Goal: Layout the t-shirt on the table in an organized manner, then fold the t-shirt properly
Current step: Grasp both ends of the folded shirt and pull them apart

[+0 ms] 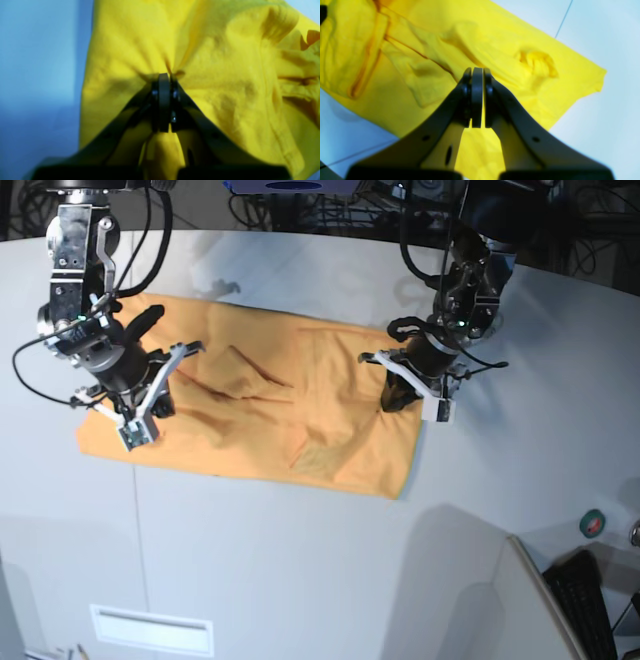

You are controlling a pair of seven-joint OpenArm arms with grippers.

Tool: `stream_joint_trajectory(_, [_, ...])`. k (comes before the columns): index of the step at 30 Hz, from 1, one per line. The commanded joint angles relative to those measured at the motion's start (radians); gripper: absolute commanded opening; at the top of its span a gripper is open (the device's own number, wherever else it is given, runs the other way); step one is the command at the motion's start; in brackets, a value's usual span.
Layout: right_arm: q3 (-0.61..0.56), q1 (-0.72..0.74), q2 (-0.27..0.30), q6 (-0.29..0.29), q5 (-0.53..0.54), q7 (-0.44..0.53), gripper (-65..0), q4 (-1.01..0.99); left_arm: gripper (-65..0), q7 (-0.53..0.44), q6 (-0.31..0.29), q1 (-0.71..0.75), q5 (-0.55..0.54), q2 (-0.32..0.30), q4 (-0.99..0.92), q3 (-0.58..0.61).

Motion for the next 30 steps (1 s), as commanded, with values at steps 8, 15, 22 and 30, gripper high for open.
stream_joint_trajectory(8, [-0.081,-0.006,-0.001,0.003,0.01,0.022,-65.0,0.02,-65.0,0.071,0.042,0.051,0.019,-0.07,0.09,-0.116])
stream_joint_trajectory(15, [-0.075,-0.006,-0.001,0.003,0.01,0.022,-65.0,0.02,-65.0,0.182,0.041,0.02,0.026,0.01,0.27,-0.161])
stream_joint_trajectory(22, [-0.074,-0.014,0.0,0.003,0.01,0.022,-65.0,0.02,-65.0,0.183,0.041,-0.118,0.028,0.094,0.098,-0.118])
stream_joint_trajectory(30, [-0.04,-0.022,0.005,0.003,0.01,0.022,-65.0,0.02,-65.0,0.076,0.042,-0.167,0.019,0.1,-0.034,-0.053])
